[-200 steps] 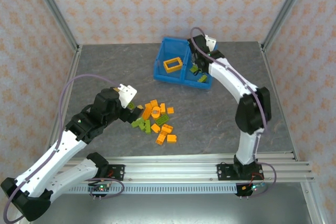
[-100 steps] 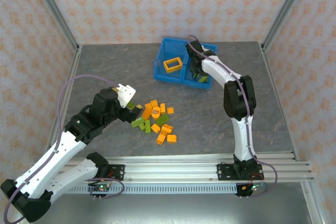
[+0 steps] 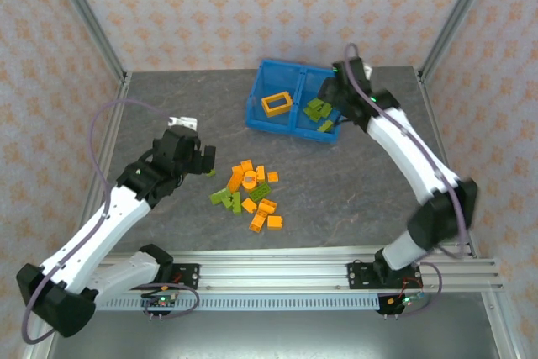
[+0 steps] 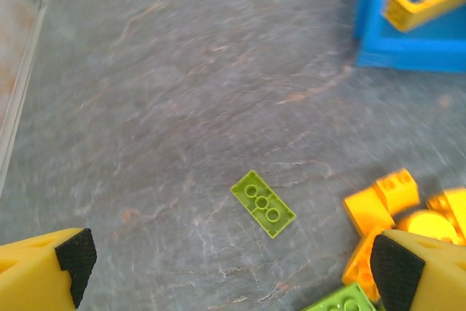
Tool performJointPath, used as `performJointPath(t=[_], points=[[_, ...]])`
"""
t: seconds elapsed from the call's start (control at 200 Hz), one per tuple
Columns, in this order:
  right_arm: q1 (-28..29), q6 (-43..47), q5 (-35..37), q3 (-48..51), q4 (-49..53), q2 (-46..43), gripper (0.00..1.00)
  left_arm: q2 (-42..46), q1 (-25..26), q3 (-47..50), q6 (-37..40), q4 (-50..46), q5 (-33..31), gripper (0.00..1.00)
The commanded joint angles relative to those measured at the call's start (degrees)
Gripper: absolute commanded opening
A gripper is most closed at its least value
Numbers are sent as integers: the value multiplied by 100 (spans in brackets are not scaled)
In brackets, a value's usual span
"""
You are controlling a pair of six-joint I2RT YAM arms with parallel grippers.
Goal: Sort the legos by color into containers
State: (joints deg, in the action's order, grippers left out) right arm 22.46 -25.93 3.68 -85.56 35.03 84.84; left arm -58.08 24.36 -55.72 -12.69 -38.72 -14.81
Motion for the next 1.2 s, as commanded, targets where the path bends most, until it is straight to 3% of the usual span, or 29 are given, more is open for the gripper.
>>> performJointPath(t=[0.0,0.09,0.16,0.31,0.576,0.911,1.196], points=[[14,-119,133,863,-306,-1005,78,-344,-426,-96,-1741,-451,339,100],[4,-92,203,1399,-376,-1667,94,-752,-706,-3,-2293,-164,1072,100],[-4,41,163,1561,-261,-2057,100,-1216,-832,-73,-2702,-105,1358,98],[3,268,26,1567,128,-2215,99,-2332,-924,-493,-3189,-143,1898,96],[2,331,12,1643,241,-2261,100,-3592,-951,-914,-3392,-254,1472,93],[2,310,-76,1560,332,-2217,99,-4447,-977,-996,-3359,-61,1534,65],[-3,316,-110,1483,408,-2235,99,-4313,-979,-938,-3332,-104,1584,34]])
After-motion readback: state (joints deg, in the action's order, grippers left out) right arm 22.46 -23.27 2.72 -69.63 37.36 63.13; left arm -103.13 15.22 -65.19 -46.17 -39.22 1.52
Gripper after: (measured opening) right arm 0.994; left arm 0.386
